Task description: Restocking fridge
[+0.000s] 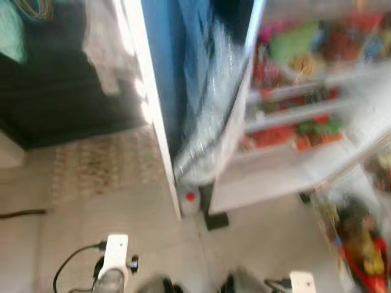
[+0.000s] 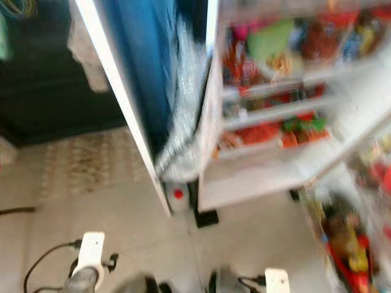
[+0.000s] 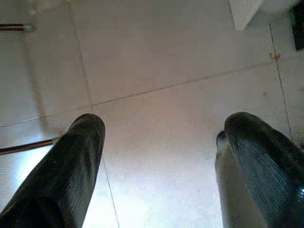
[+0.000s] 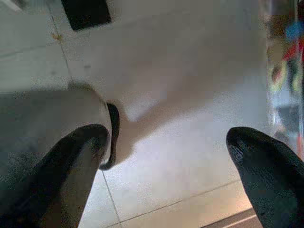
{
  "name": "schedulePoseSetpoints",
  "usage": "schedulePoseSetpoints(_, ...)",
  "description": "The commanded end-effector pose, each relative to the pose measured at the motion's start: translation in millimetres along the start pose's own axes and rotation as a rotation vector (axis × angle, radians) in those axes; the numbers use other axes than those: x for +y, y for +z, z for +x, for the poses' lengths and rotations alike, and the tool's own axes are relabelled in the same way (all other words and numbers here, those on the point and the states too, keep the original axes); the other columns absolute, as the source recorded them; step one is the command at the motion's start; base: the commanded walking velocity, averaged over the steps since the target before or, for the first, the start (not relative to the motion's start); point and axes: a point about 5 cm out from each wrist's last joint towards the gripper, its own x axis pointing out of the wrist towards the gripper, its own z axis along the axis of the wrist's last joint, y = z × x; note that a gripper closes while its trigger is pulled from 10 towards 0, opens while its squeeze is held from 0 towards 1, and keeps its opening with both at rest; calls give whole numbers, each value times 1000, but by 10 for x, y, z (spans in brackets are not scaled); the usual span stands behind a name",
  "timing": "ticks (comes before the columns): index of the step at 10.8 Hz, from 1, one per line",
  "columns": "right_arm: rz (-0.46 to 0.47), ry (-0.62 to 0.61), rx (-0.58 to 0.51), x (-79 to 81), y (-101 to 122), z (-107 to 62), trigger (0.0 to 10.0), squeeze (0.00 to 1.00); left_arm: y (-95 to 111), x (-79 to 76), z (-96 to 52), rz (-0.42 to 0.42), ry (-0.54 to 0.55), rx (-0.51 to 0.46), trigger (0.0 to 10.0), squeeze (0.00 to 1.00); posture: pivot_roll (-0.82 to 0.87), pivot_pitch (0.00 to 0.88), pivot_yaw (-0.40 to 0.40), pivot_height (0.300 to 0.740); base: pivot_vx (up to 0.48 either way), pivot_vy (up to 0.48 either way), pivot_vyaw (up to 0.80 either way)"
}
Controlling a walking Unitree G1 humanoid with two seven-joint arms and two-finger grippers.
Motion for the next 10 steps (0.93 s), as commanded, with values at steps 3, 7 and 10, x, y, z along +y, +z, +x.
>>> schedulePoseSetpoints(3, 17, 27, -18, 92, 23, 6, 10000, 0, -140, 1, -31, 15, -4, 50, 10000, 0, -87, 168, 22, 740, 0, 0, 0)
schedulePoseSetpoints(7, 43, 35, -38, 139, 88, 24, 10000, 0, -189, -40, -40, -63, -51, 91, 10000, 0, -80, 164, 20, 740, 0, 0, 0)
schedulePoseSetpoints(10, 64, 33, -53, 144, 139, 37, 10000, 0, -295, -92, -69, -37, -94, 151, 10000, 0, -77, 150, 18, 740, 0, 0, 0)
